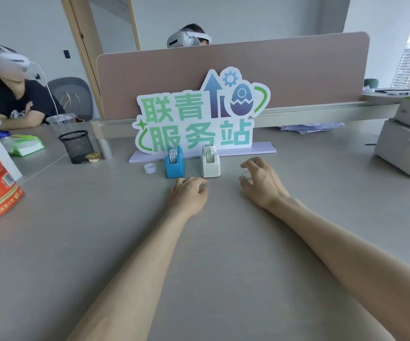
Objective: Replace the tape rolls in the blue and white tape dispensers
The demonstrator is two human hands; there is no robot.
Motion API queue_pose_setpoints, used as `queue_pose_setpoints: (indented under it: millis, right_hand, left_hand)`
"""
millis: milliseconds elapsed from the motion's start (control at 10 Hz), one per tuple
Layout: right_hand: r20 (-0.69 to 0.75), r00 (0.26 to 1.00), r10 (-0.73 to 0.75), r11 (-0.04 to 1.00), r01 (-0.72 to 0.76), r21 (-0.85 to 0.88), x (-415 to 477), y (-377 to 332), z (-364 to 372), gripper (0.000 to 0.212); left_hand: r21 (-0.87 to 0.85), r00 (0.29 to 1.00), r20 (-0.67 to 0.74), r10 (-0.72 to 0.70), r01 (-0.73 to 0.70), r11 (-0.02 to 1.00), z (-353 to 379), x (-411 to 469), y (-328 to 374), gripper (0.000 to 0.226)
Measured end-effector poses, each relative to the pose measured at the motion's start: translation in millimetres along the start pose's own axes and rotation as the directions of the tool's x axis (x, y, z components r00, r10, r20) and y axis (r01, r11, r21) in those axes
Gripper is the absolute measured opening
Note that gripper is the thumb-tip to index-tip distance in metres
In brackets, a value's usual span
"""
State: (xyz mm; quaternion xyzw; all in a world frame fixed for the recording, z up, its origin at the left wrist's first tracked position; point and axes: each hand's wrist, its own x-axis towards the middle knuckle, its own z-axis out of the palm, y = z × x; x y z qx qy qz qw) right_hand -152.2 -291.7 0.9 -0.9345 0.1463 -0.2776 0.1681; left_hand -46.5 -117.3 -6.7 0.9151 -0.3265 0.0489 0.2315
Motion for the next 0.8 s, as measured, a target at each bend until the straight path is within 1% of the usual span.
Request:
queue_pose_setpoints:
  millis: [100,200,400,600,700,800]
  right_hand:
    - [0.017,1.000,0.001,0.999,0.000,-0.033,19,2,7,0.036]
    - [0.031,0.999,0.024,0.999,-0.023,-0.029,35,4,14,0.040]
    - [0.041,0.991,0.127,0.992,-0.127,0.004,60,6,22,0.046]
    - [0.098,0.986,0.132,0.988,-0.139,0.064,71,11,31,0.045]
    - [0.106,0.974,0.199,0.970,-0.211,0.118,68,10,28,0.054]
    - [0.142,0.964,0.226,0.959,-0.245,0.141,59,7,27,0.065]
  left_hand:
    - [-0.004,1.000,-0.017,-0.005,0.005,1.000,2,3,-1,0.033]
    - [0.010,1.000,-0.023,-0.009,0.009,1.000,4,5,-1,0.033]
    - [0.015,0.999,-0.033,-0.012,0.012,1.000,7,7,-2,0.033]
    - [0.012,0.999,-0.032,-0.010,0.011,1.000,7,7,-1,0.033]
    - [-0.002,0.999,-0.045,-0.003,0.003,1.000,6,5,1,0.034]
    - [0.046,1.000,-0.028,-0.012,0.013,0.999,6,4,4,0.036]
